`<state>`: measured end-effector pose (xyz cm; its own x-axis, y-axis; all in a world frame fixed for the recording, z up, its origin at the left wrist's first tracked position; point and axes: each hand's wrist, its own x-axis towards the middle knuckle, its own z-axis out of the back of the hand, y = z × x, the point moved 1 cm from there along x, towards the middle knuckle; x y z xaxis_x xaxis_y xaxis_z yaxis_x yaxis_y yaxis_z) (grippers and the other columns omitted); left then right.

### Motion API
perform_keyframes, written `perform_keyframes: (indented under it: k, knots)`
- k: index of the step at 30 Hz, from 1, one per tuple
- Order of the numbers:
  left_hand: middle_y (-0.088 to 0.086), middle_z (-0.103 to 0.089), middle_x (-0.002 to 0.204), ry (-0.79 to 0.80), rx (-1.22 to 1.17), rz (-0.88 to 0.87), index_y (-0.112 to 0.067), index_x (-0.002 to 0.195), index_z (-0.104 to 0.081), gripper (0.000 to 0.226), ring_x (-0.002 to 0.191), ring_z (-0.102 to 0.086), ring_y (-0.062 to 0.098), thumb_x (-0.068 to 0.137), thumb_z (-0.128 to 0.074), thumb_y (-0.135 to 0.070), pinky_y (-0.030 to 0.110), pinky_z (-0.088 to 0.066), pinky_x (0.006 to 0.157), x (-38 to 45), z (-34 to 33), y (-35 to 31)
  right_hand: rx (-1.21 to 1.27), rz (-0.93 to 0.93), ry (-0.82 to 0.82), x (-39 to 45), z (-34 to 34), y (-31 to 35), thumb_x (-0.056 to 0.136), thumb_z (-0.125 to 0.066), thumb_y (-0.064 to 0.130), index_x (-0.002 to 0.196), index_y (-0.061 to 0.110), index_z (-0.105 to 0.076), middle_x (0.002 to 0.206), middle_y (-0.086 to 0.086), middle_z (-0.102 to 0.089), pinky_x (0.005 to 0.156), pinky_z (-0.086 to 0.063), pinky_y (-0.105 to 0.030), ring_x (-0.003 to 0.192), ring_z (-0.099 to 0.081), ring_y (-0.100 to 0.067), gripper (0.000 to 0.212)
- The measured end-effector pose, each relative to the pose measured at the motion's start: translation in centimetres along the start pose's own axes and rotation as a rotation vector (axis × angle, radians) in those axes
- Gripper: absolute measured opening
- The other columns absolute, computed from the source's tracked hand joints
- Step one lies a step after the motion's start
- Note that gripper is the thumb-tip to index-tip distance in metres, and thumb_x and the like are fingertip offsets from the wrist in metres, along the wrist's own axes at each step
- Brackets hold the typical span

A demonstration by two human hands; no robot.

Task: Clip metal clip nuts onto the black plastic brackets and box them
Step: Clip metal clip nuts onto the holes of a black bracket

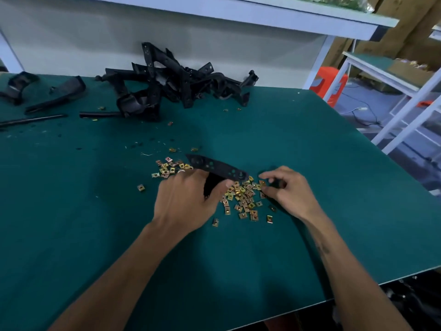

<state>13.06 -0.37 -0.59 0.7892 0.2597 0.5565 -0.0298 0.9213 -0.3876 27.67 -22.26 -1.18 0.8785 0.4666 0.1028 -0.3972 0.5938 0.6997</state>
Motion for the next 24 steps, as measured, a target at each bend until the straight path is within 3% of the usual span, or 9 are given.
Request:
perform_keyframes:
  k: [4, 9, 11, 15, 18, 21, 24]
  knots:
    - [-0.011, -0.043, 0.055, 0.014, -0.025, -0.041, -0.03, 0.079, -0.036, 0.041, 0.045, -0.041, 0.016, 0.1, -0.036, -0.066, 0.017, -0.017, 0.049, -0.3, -0.4, 0.2, -0.032, 0.022, 0.025, 0.0, 0.2, 0.2, 0.086, -0.079, 0.013, 0.091, 0.029, -0.073, 0.095, 0.012, -0.062, 0.063, -0.037, -0.006, 0.074, -0.053, 0.012, 0.018]
    - [-0.011, -0.042, 0.056, 0.062, 0.064, -0.011, -0.023, 0.089, -0.054, 0.053, 0.046, -0.044, 0.019, 0.1, -0.03, -0.068, 0.025, -0.027, 0.048, -0.4, -1.0, 0.5, -0.031, 0.005, -0.006, 0.1, 0.1, 0.5, 0.088, -0.078, 0.009, 0.083, 0.023, -0.067, 0.073, 0.01, -0.065, 0.056, -0.042, -0.01, 0.058, -0.054, 0.002, 0.019]
    - [-0.011, -0.039, 0.056, 0.06, 0.111, 0.011, -0.02, 0.092, -0.059, 0.058, 0.046, -0.047, 0.022, 0.099, -0.028, -0.068, 0.027, -0.029, 0.048, -0.3, -0.9, 0.9, 0.044, -0.012, -0.074, 0.1, 0.0, 0.6, 0.089, -0.078, 0.008, 0.082, 0.023, -0.07, 0.075, 0.008, -0.069, 0.061, -0.047, -0.012, 0.064, -0.06, -0.001, 0.018]
    - [-0.005, -0.044, 0.055, 0.063, 0.195, 0.036, -0.017, 0.09, -0.061, 0.06, 0.049, -0.06, 0.029, 0.099, -0.027, -0.066, 0.029, -0.032, 0.05, -0.1, -0.2, 1.7, 0.239, -0.01, -0.244, 0.7, 0.7, 2.0, 0.086, -0.081, 0.008, 0.083, 0.023, -0.075, 0.081, 0.006, -0.075, 0.081, -0.058, -0.03, 0.079, -0.069, -0.012, 0.016]
    - [-0.001, -0.049, 0.055, 0.099, 0.218, 0.043, -0.017, 0.092, -0.061, 0.061, 0.05, -0.061, 0.03, 0.098, -0.028, -0.067, 0.03, -0.033, 0.05, 0.0, -0.3, 1.8, 0.26, 0.007, -0.138, 1.7, 0.7, 4.1, 0.086, -0.082, 0.01, 0.087, 0.025, -0.075, 0.081, 0.008, -0.077, 0.081, -0.058, -0.029, 0.077, -0.073, -0.011, 0.016]
    - [-0.002, -0.045, 0.055, 0.116, 0.221, 0.049, -0.017, 0.093, -0.062, 0.064, 0.052, -0.062, 0.031, 0.097, -0.026, -0.07, 0.03, -0.033, 0.05, -0.1, -0.3, 1.6, 0.099, 0.005, 0.015, 2.3, -0.2, 5.2, 0.084, -0.083, 0.011, 0.089, 0.029, -0.074, 0.081, 0.012, -0.075, 0.071, -0.053, -0.009, 0.076, -0.069, 0.004, 0.02]
    - [0.003, -0.061, 0.062, 0.104, 0.215, 0.047, -0.019, 0.098, -0.065, 0.068, 0.056, -0.064, 0.031, 0.096, -0.022, -0.072, 0.03, -0.034, 0.051, -0.1, -0.3, 1.6, 0.084, -0.042, 0.049, 2.1, -0.5, 5.0, 0.08, -0.085, 0.01, 0.088, 0.028, -0.076, 0.086, 0.011, -0.075, 0.075, -0.055, -0.014, 0.078, -0.068, 0.005, 0.022]
